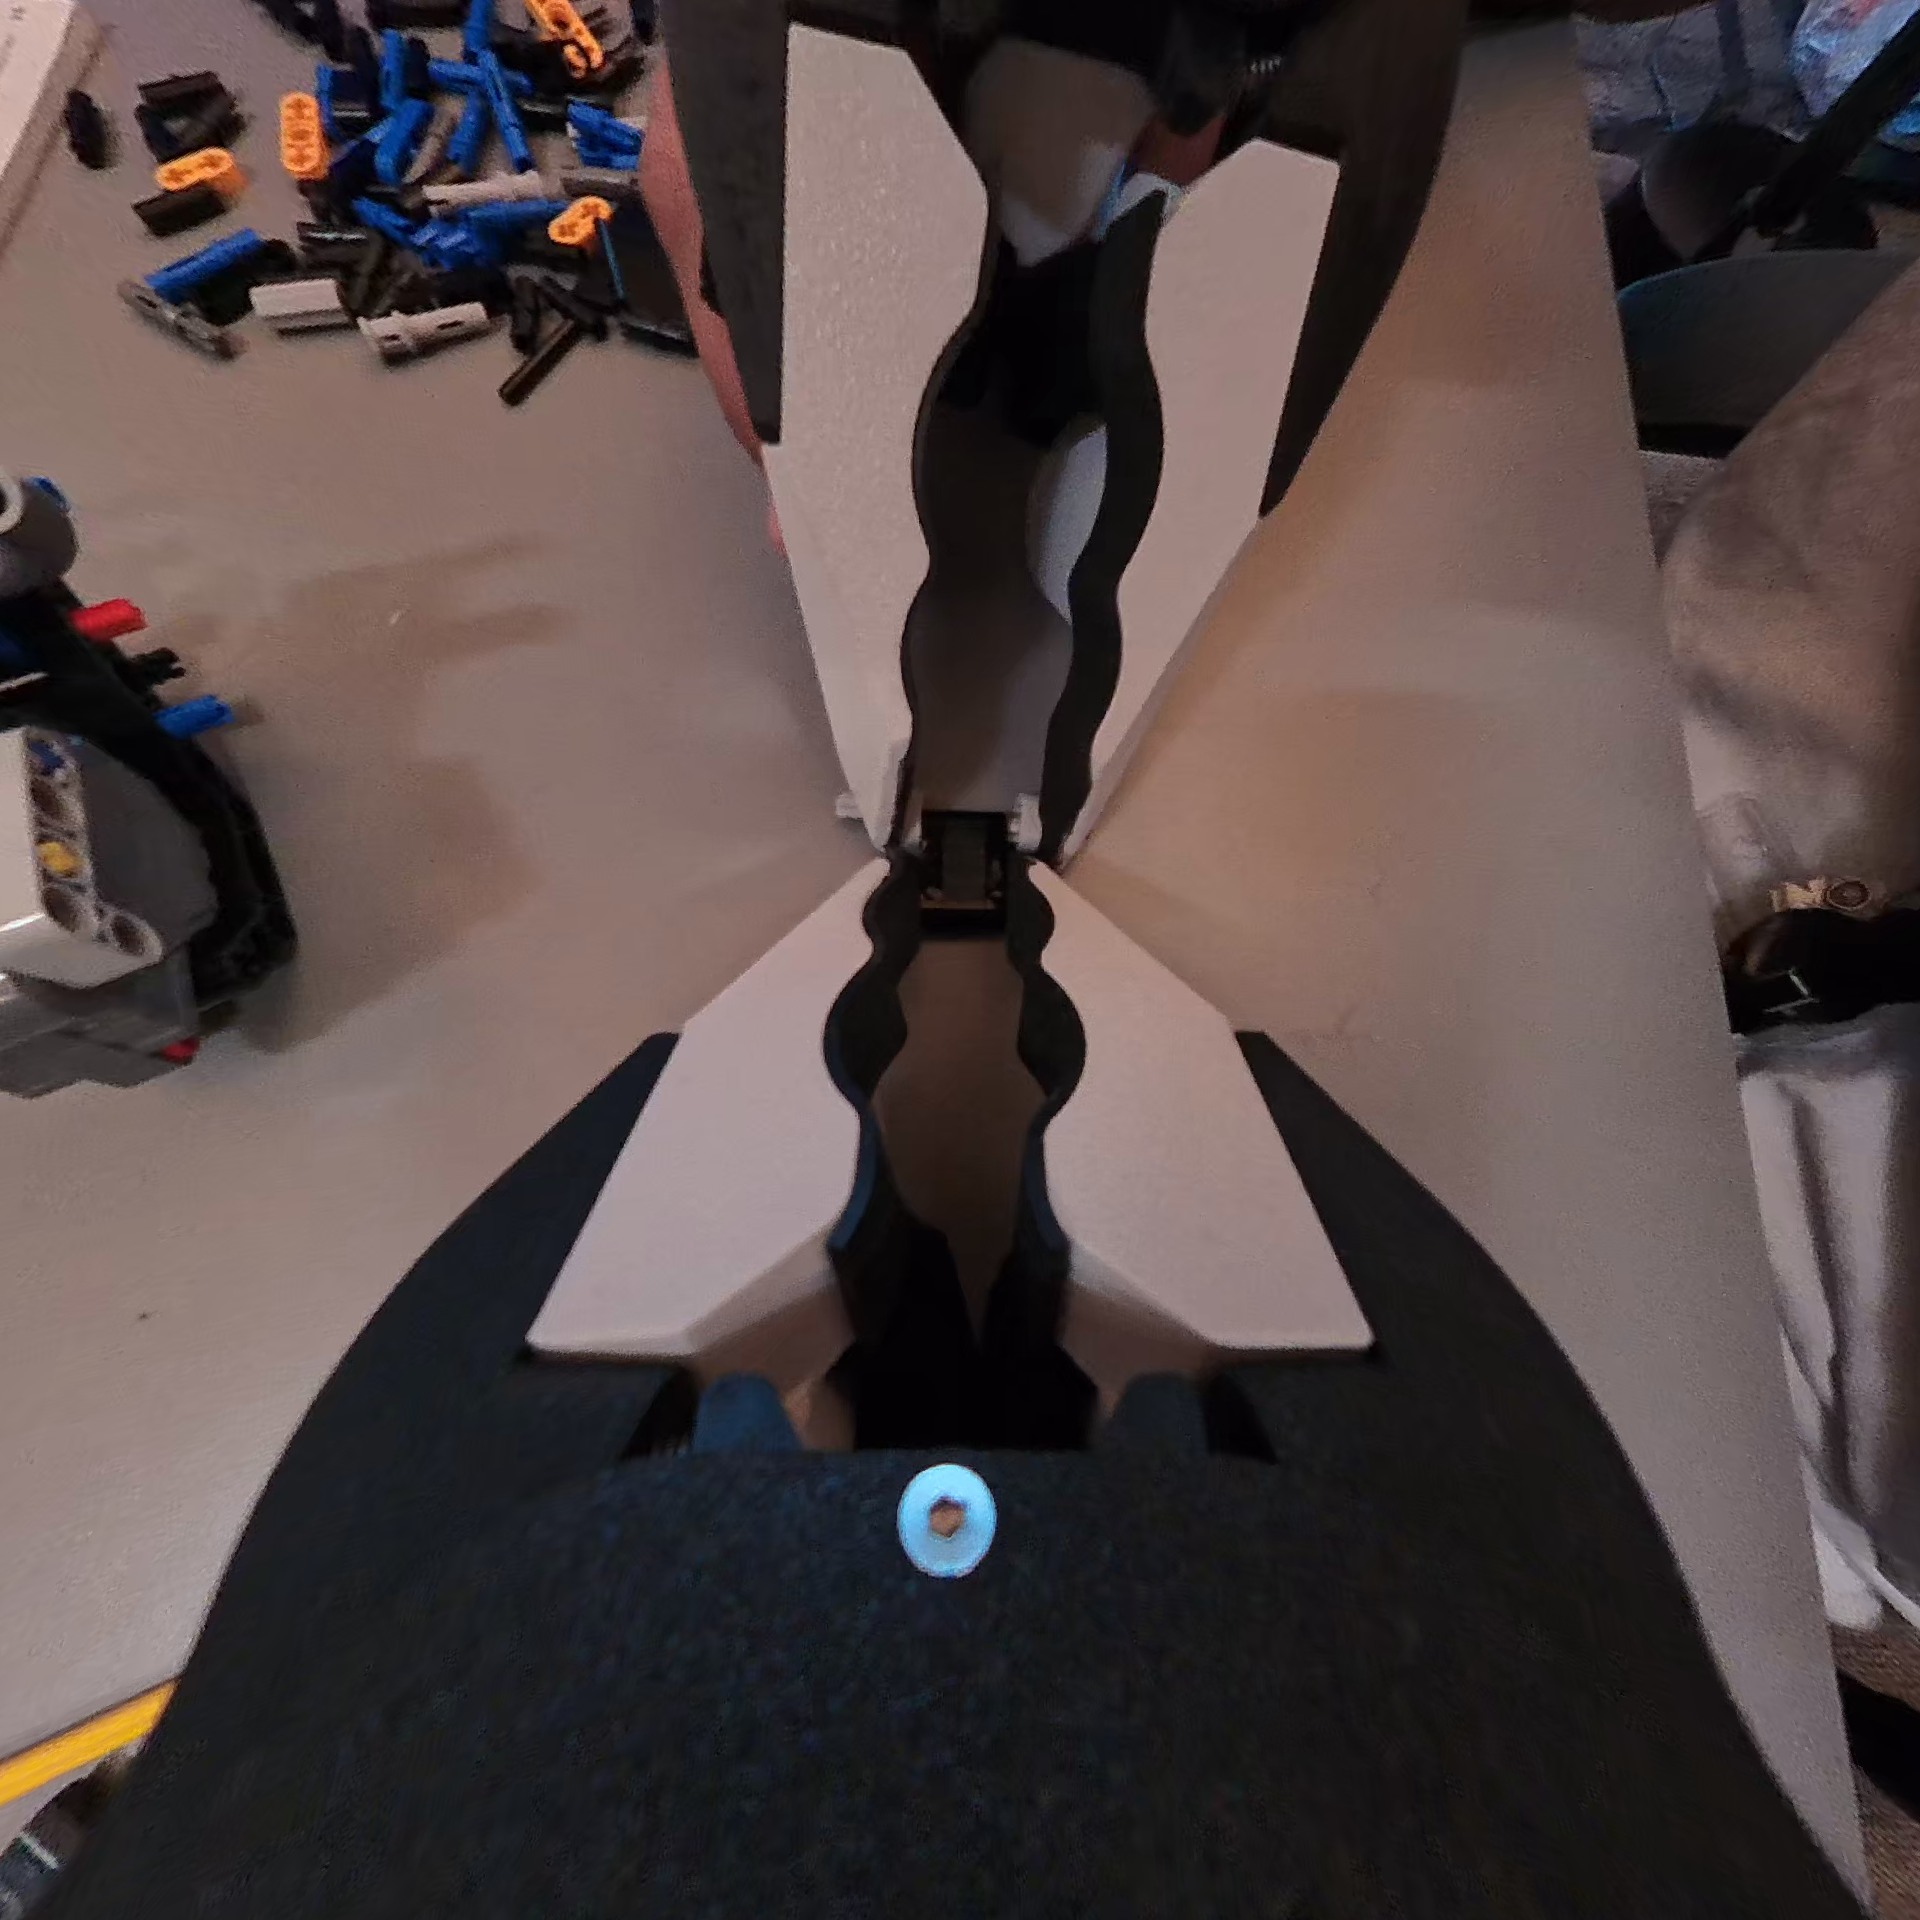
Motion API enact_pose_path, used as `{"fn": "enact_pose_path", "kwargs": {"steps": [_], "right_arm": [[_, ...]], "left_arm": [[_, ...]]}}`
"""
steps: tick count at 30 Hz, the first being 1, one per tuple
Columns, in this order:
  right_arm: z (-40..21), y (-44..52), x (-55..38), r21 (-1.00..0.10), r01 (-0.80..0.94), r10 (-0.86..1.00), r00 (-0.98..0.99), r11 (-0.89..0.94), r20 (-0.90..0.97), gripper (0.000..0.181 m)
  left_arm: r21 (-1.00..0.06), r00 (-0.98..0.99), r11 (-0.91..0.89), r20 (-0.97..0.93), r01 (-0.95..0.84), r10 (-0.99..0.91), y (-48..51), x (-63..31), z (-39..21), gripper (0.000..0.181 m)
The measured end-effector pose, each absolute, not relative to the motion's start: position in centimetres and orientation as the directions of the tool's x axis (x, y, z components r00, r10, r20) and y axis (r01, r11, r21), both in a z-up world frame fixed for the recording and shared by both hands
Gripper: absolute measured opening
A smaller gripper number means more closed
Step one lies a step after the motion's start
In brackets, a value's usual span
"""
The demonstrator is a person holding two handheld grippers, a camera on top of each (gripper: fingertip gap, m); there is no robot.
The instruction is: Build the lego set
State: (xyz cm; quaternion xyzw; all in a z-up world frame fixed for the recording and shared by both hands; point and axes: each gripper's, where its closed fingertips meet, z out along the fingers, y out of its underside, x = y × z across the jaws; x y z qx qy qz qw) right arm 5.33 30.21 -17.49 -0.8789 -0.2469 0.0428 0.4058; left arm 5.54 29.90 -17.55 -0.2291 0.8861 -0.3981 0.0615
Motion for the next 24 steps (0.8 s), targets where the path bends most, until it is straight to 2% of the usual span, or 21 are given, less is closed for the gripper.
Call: {"fn": "enact_pose_path", "kwargs": {"steps": [24], "right_arm": [[-17.35,29.82,5.04,-0.727,0.355,0.448,0.891,-0.588,0.072,0.024]], "left_arm": [[-0.736,-0.907,0.612,0.004,-0.288,-0.422,29.43,5.2,-17.58,0.015]]}}
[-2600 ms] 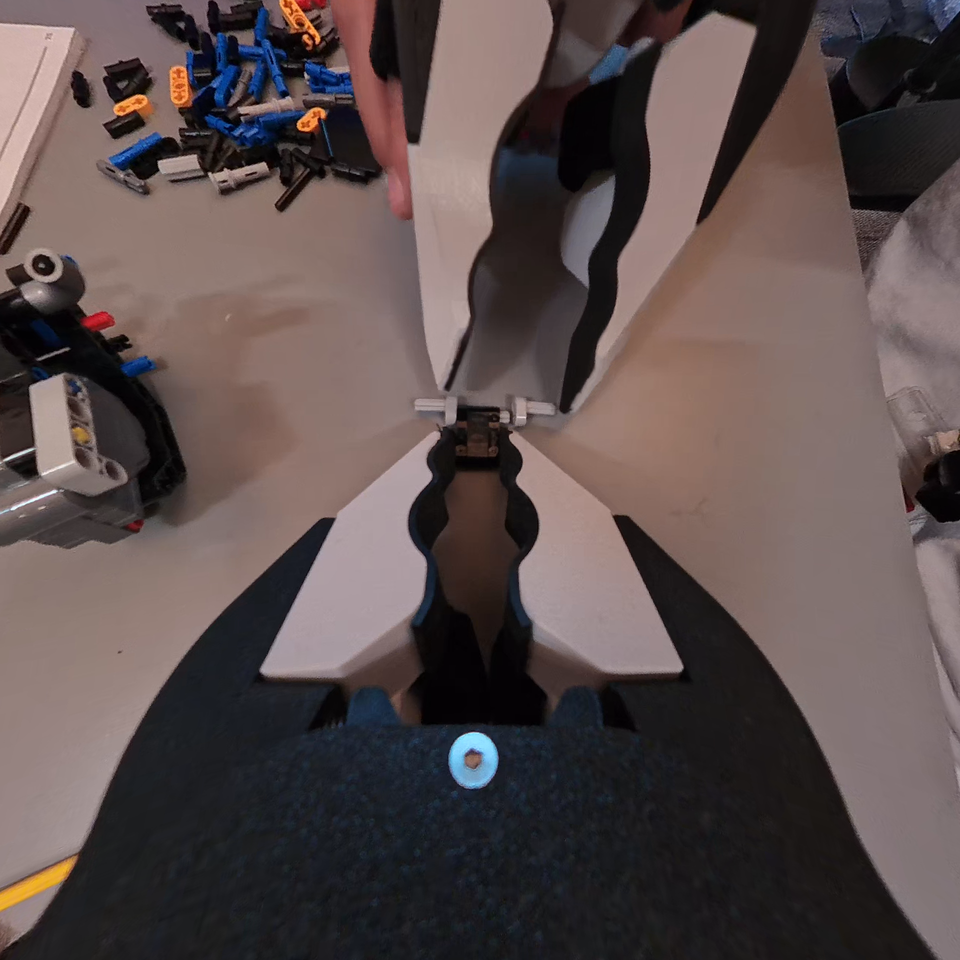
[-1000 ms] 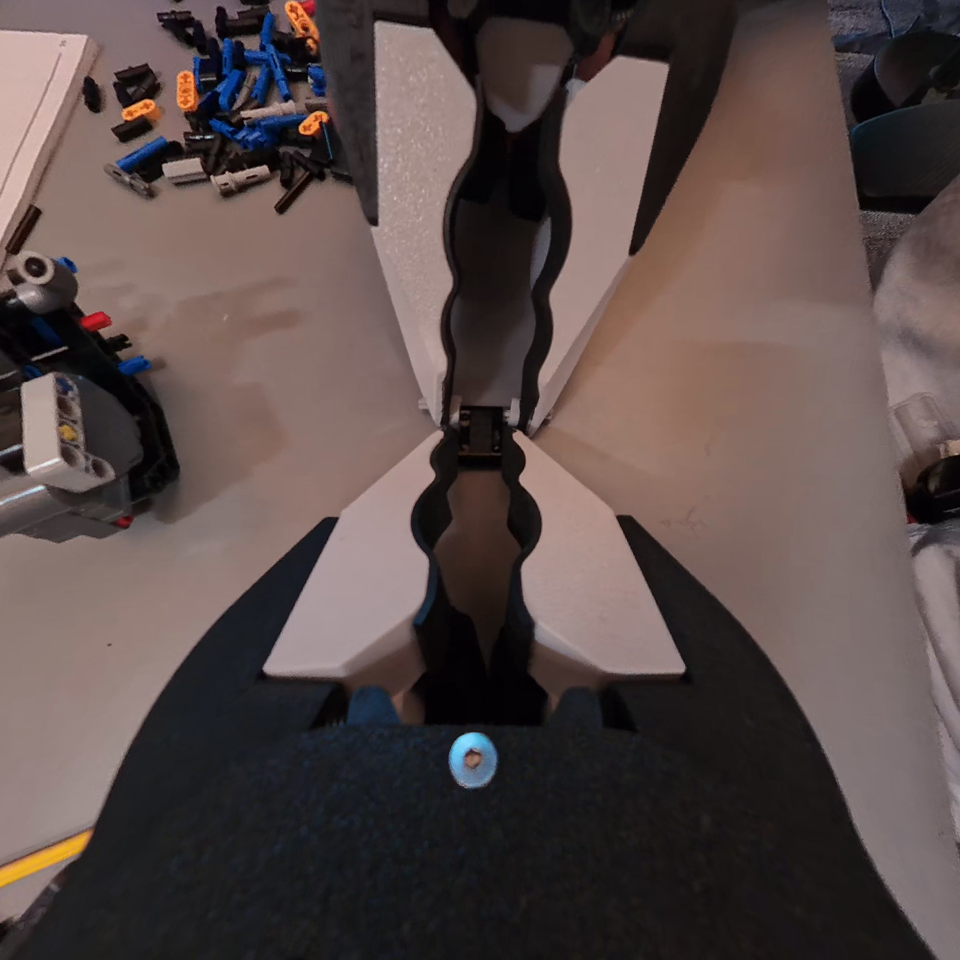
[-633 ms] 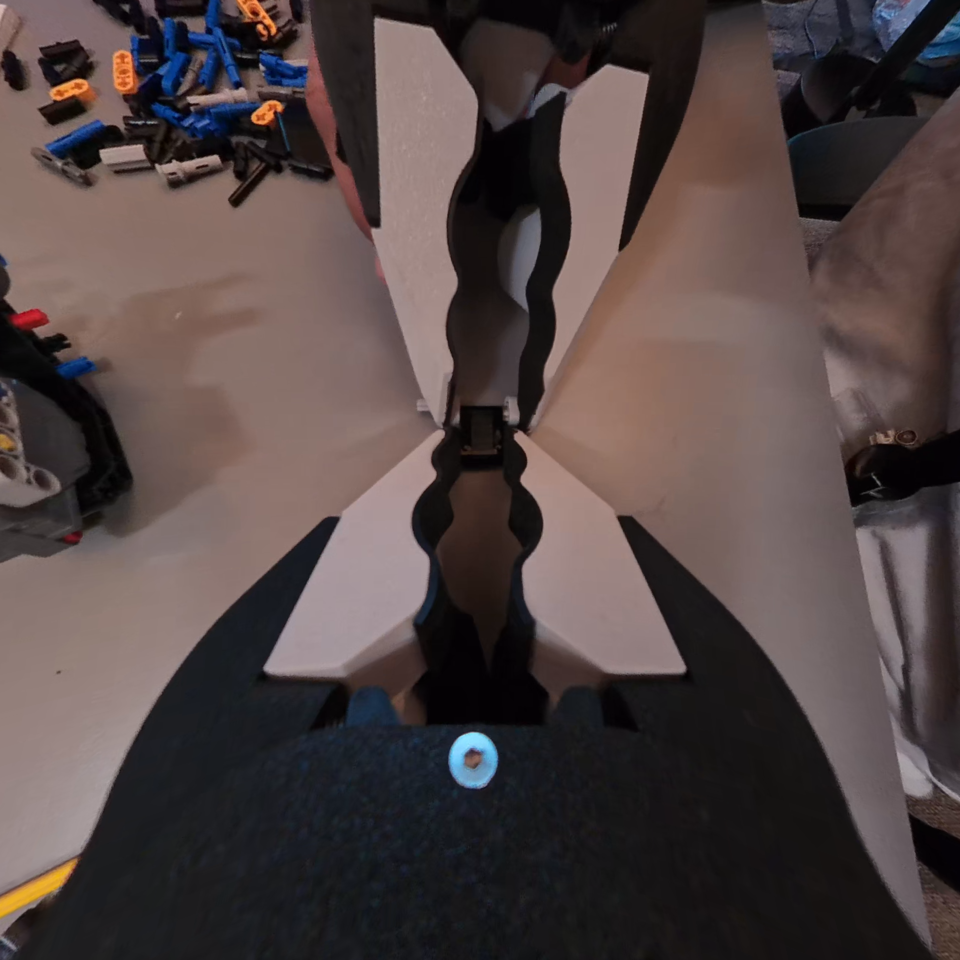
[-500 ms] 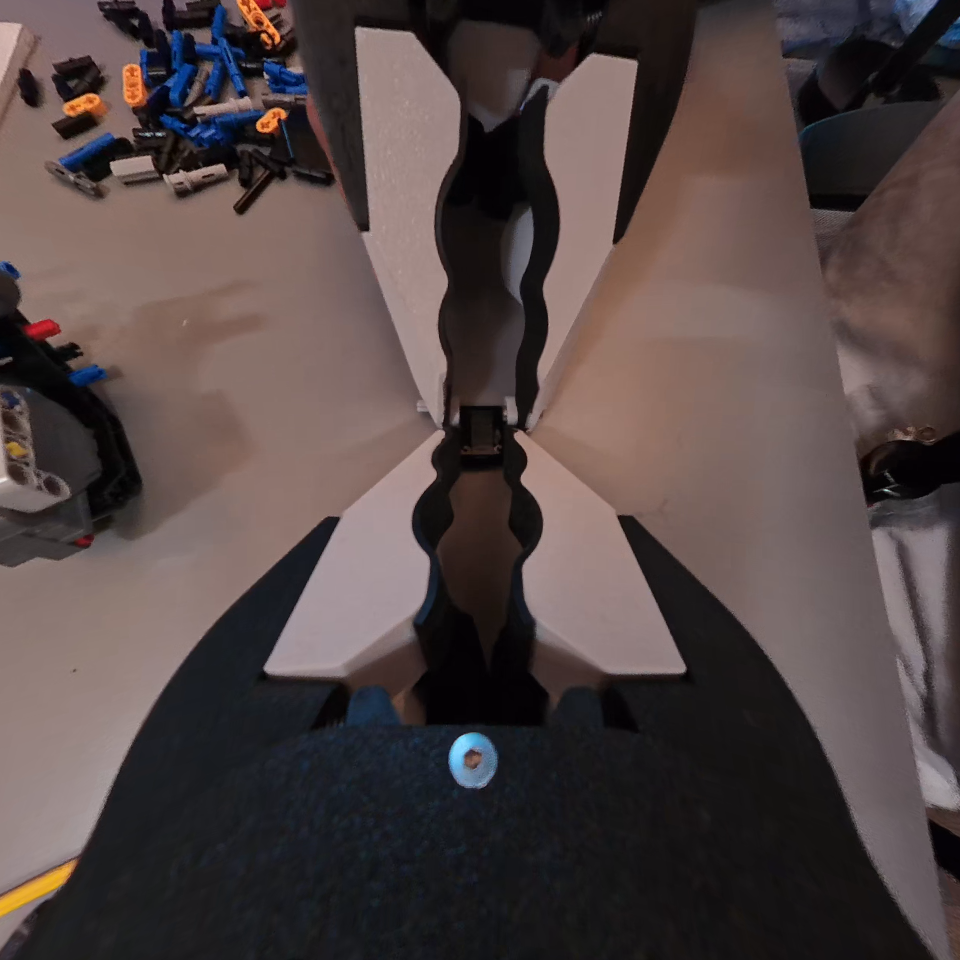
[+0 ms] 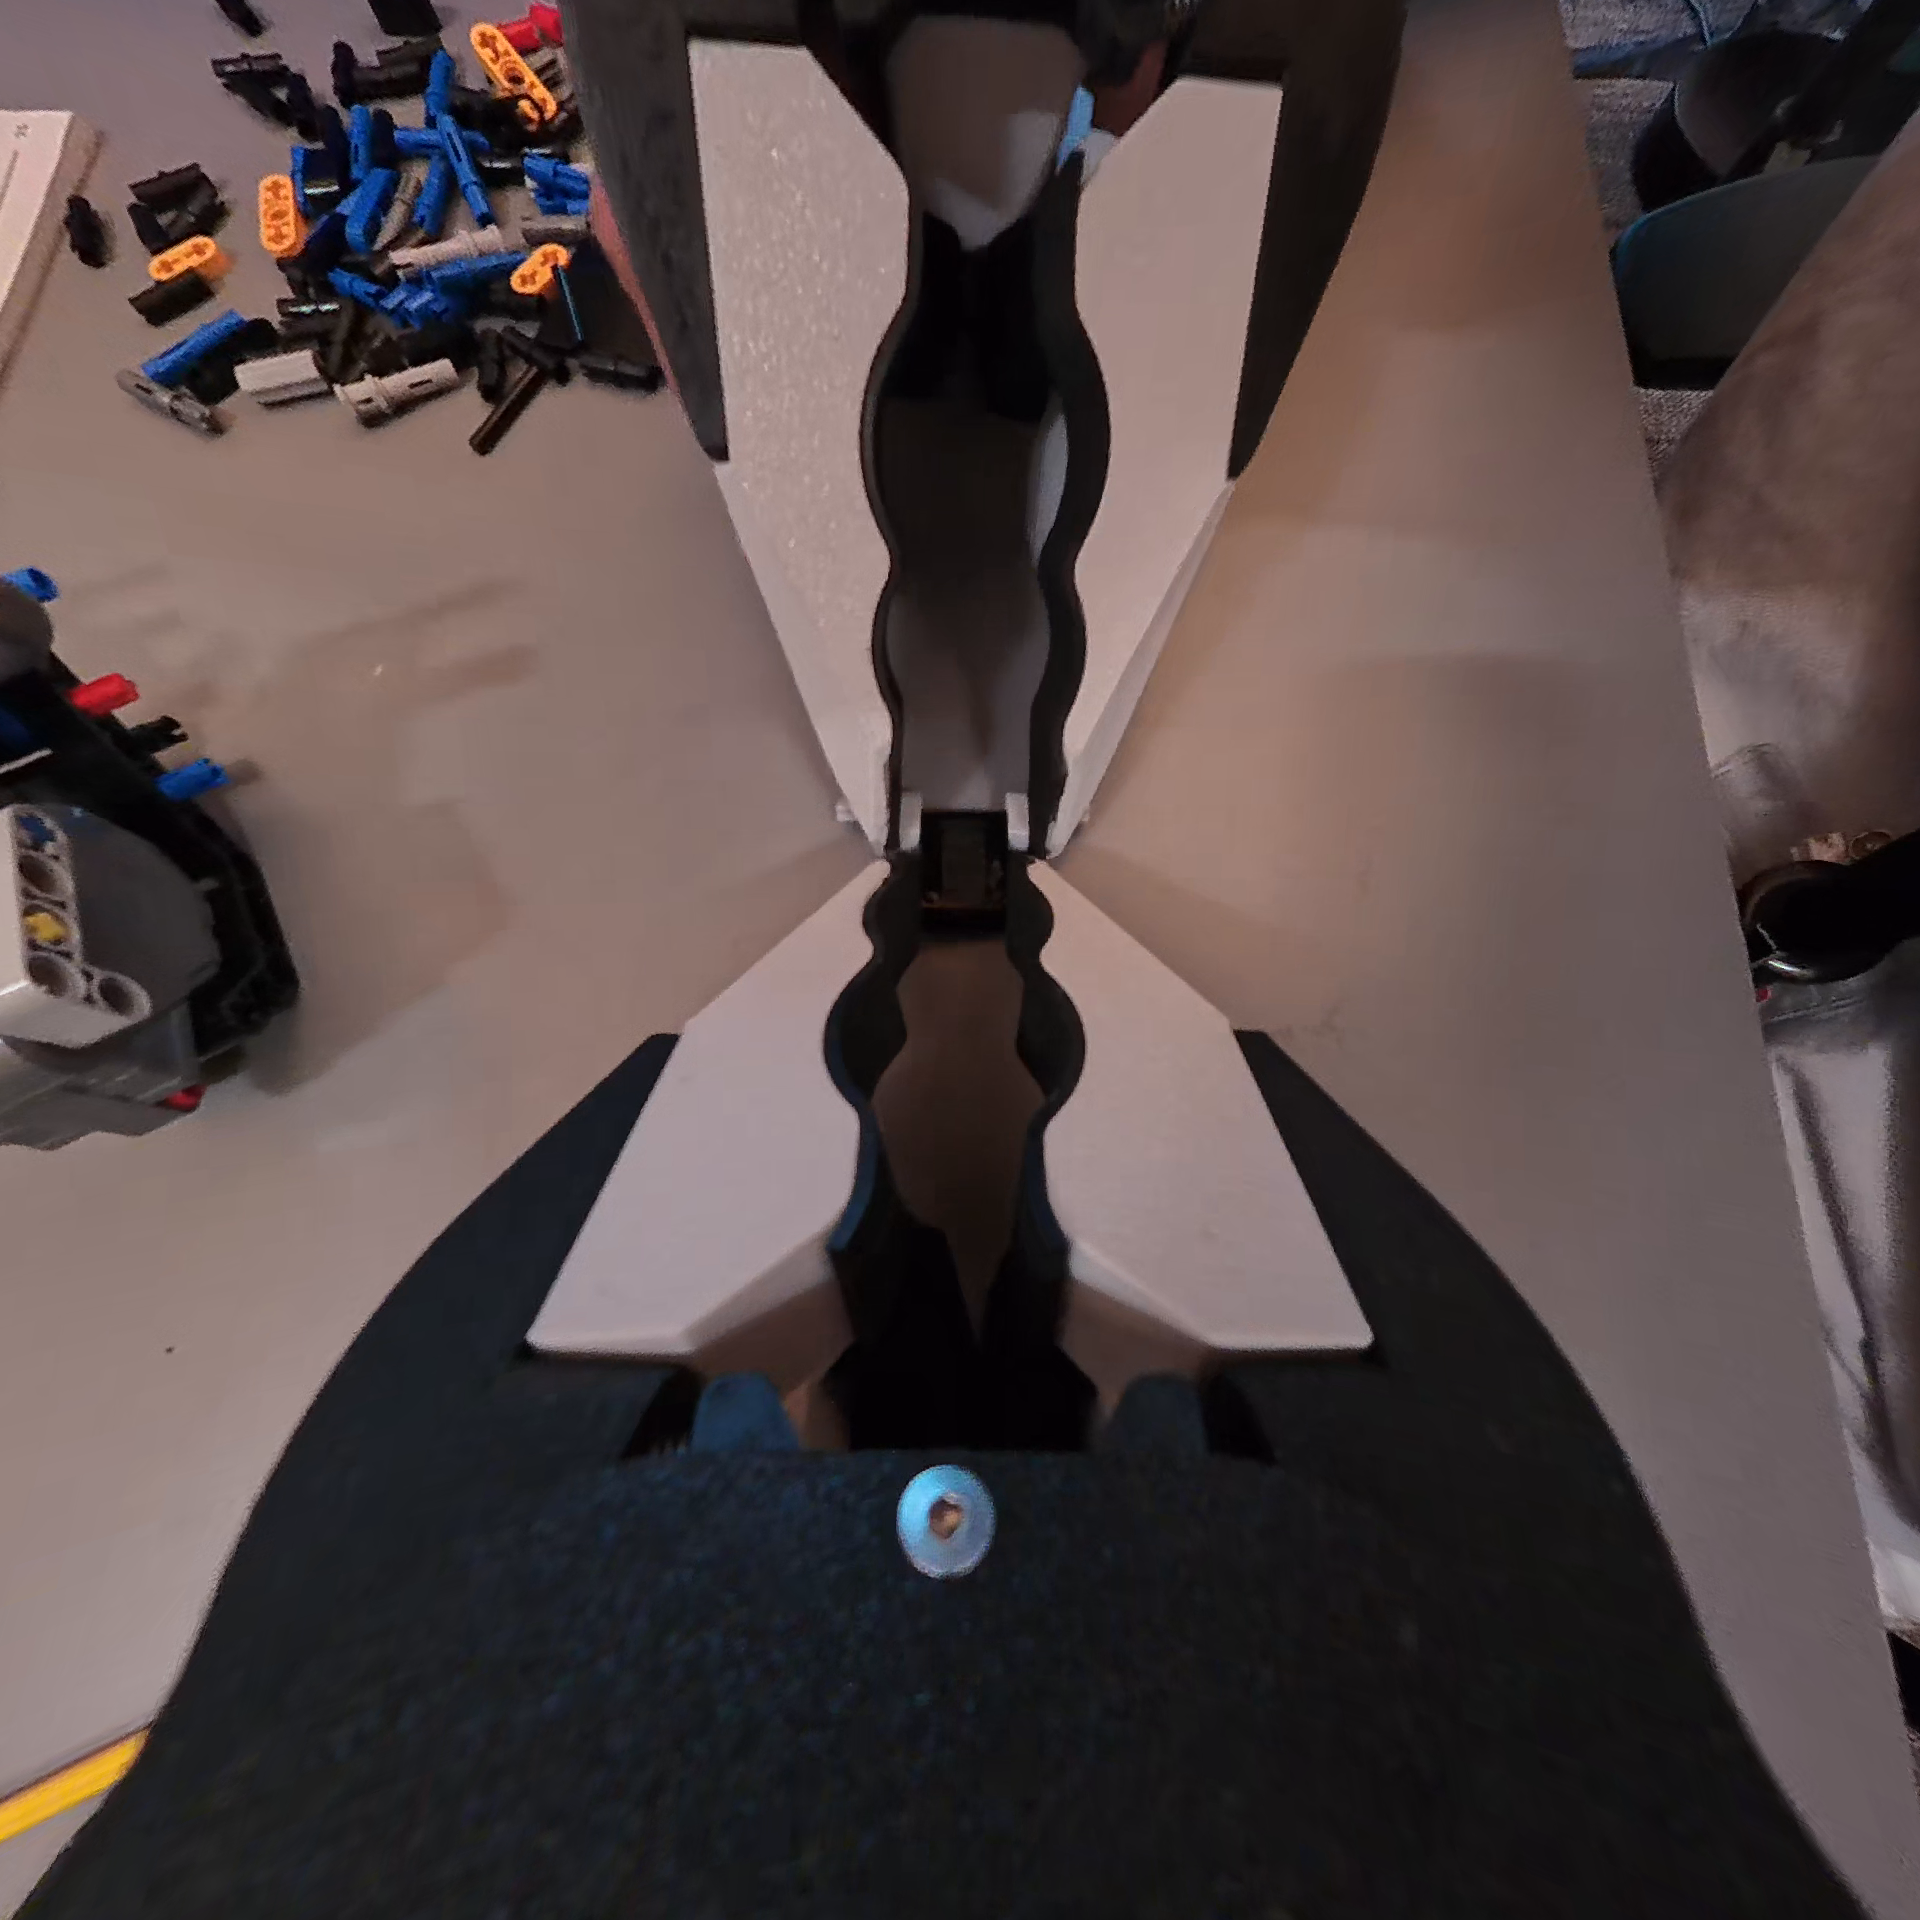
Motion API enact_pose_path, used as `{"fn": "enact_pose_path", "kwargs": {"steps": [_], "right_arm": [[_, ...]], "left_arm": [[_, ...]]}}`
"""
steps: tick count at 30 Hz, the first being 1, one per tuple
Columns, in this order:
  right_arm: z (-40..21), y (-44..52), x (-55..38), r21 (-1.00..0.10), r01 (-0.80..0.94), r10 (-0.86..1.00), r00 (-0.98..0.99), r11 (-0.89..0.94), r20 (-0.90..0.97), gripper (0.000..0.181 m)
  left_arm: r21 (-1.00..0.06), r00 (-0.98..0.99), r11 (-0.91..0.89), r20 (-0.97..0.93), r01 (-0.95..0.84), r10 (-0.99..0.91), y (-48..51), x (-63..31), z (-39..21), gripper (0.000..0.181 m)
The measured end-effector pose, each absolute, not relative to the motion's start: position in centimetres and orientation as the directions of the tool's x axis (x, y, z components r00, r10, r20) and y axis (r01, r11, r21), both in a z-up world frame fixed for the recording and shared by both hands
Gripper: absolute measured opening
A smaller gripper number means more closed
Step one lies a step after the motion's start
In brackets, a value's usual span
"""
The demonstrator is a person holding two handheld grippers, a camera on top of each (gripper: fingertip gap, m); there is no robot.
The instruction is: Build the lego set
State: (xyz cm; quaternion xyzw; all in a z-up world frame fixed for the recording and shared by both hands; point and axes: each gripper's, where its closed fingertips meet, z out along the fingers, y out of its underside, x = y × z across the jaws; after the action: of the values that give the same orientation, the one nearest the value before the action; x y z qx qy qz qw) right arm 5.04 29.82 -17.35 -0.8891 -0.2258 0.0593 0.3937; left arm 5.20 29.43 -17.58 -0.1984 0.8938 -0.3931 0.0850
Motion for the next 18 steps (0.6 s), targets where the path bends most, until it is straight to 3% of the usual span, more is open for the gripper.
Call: {"fn": "enact_pose_path", "kwargs": {"steps": [13,17,18], "right_arm": [[-17.5,29.7,5.1,-0.706,0.362,0.446,0.892,-0.609,0.073,0.024],[-17.4,30.4,6.2,-0.698,0.249,0.328,0.944,-0.671,0.021,0.024],[-17.4,30.5,6.8,-0.691,0.235,0.285,0.958,-0.684,0.044,0.024]], "left_arm": [[-0.735,-0.911,0.606,0.037,-0.303,-0.411,29.3,5.1,-17.6,0.015],[-0.744,-0.893,0.585,0.035,-0.322,-0.448,30.0,6.0,-17.3,0.016],[-0.76,-0.893,0.57,0.031,-0.313,-0.45,30.2,6.2,-16.9,0.025]]}}
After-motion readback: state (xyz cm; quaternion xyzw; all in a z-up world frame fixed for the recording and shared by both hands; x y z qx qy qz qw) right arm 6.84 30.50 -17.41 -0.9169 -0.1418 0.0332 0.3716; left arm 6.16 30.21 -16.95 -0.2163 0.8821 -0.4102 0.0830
